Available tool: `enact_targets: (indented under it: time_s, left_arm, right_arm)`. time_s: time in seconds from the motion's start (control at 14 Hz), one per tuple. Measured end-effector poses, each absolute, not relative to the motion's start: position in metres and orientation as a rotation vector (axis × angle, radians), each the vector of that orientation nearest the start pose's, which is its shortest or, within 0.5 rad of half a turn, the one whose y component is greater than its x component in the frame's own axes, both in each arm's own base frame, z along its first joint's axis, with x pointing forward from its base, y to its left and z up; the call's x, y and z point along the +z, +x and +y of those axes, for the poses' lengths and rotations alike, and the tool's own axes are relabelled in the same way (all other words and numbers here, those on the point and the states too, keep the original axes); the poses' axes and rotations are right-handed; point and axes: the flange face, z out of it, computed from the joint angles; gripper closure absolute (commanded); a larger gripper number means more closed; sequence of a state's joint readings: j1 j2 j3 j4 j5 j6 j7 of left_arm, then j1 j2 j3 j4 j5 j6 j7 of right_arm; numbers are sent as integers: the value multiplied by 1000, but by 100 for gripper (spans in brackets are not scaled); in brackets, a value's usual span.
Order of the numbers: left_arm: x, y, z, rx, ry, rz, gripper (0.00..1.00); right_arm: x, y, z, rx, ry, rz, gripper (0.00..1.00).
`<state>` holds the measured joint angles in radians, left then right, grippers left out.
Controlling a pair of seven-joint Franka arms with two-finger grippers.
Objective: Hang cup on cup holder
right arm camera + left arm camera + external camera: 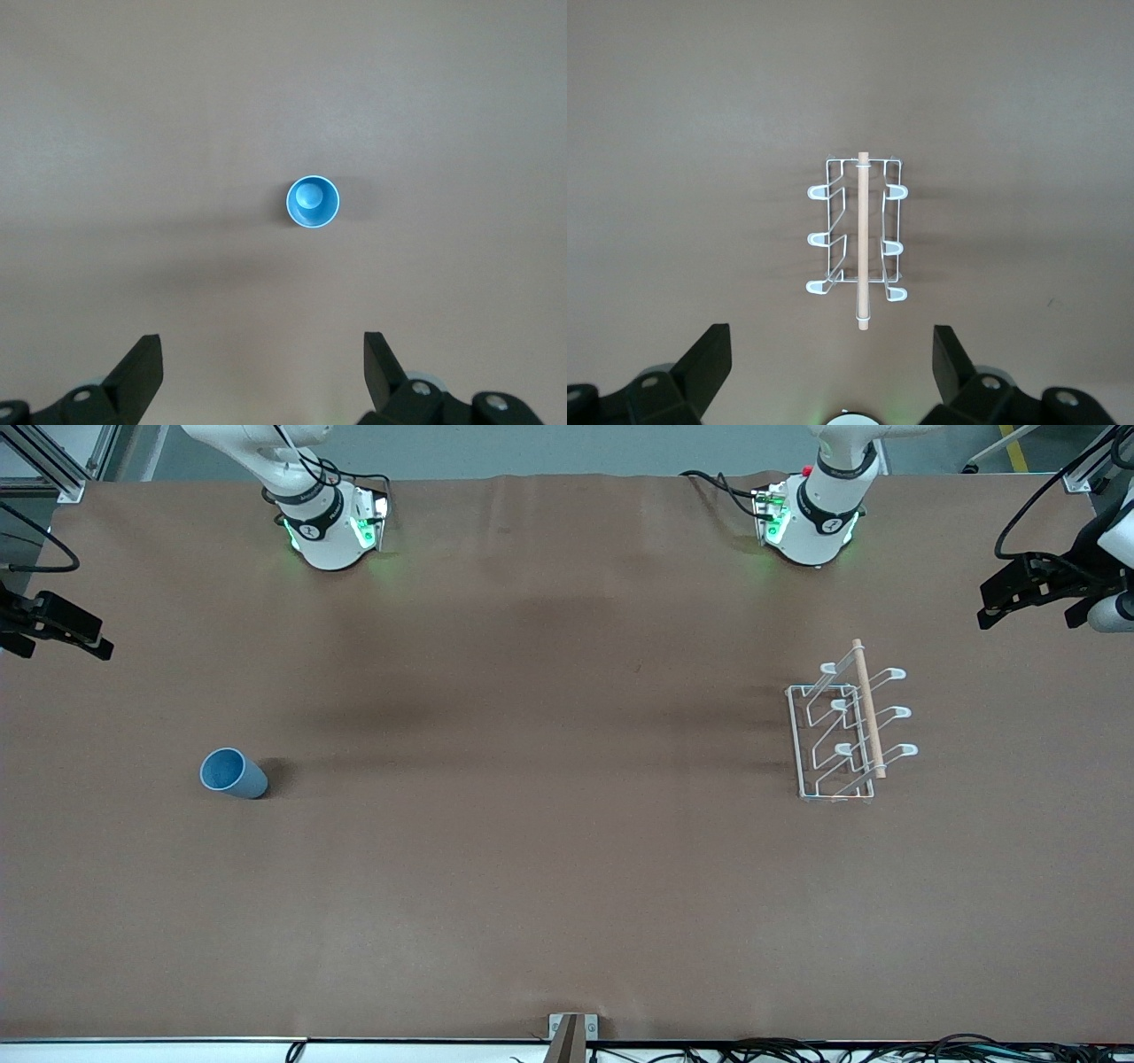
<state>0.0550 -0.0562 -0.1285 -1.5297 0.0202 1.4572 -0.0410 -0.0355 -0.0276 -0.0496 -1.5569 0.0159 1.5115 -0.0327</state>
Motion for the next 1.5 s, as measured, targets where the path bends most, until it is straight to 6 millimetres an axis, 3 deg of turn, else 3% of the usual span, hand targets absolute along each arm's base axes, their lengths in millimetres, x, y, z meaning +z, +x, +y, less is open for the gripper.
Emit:
enact_targets:
  time_s: [0.71,0.93,1.14,1.5]
  left_arm:
    - [668,523,-36,16,-3114,42,0]
    - [667,523,-36,24,-3114,42,0]
    - [667,523,-36,25,-3114,43,0]
    - [666,523,-36,30,-3114,42,0]
  right_arm:
    - [641,540,-46,10,-3123,85,5]
    - [630,548,-59,4,-3123,120,3]
    - [590,569,-87,17,-3122,194,0]
    - [465,603,-129,40,-3123,263,0]
